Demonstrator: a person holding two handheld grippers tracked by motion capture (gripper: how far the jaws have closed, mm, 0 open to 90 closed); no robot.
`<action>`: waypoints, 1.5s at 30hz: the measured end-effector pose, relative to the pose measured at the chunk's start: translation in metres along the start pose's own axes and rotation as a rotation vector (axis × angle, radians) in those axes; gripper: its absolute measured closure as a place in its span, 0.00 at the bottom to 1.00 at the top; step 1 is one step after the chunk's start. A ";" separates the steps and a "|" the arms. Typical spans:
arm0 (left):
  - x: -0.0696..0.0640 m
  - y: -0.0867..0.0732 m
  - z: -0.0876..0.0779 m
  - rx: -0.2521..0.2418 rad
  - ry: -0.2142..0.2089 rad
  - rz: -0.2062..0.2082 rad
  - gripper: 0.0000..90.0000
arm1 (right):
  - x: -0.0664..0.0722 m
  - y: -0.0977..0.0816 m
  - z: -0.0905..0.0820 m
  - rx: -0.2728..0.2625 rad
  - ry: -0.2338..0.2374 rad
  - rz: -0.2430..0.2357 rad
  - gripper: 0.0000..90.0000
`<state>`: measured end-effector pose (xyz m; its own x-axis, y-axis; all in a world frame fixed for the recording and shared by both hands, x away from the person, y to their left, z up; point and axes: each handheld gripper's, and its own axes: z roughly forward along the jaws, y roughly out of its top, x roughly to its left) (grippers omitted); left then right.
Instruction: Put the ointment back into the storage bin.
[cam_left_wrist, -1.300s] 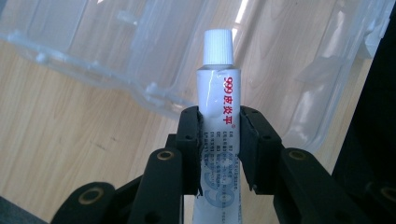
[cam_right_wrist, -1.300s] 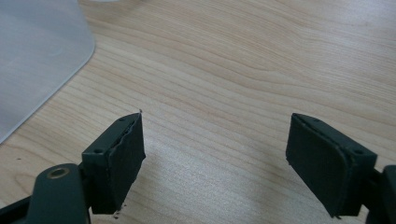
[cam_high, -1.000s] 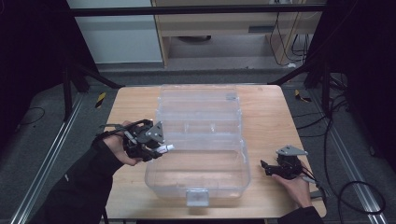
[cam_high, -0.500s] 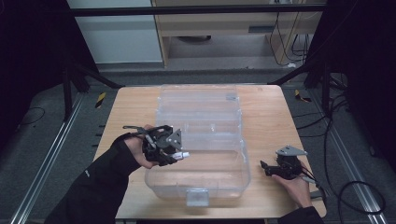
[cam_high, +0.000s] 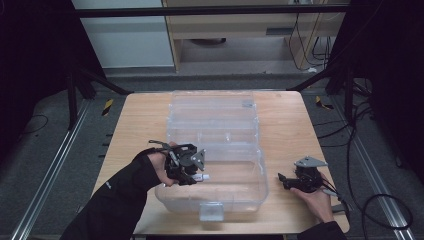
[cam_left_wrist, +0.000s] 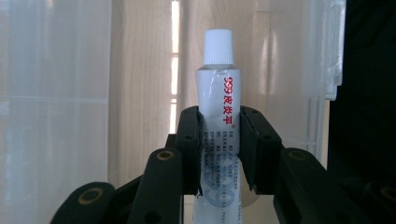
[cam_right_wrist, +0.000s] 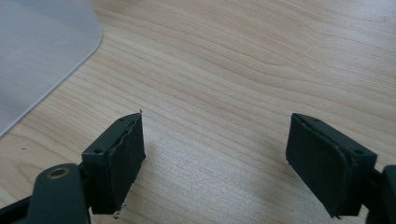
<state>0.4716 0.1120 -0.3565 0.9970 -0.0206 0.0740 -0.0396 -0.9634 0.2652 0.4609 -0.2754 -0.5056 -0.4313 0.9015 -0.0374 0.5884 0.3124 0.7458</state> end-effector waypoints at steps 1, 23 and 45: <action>0.001 0.000 0.002 0.006 -0.008 0.002 0.78 | 0.000 0.000 0.000 0.000 0.000 0.000 0.22; 0.004 -0.013 0.046 0.096 -0.083 -0.033 0.78 | 0.001 -0.001 0.002 0.010 0.010 -0.019 0.21; 0.006 -0.015 0.072 0.132 -0.119 -0.029 0.78 | 0.001 0.000 0.001 -0.003 0.010 -0.011 0.22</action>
<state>0.4831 0.1071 -0.4291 0.9987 -0.0166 -0.0477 -0.0100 -0.9906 0.1364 0.4612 -0.2743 -0.5067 -0.4442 0.8951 -0.0391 0.5819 0.3214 0.7470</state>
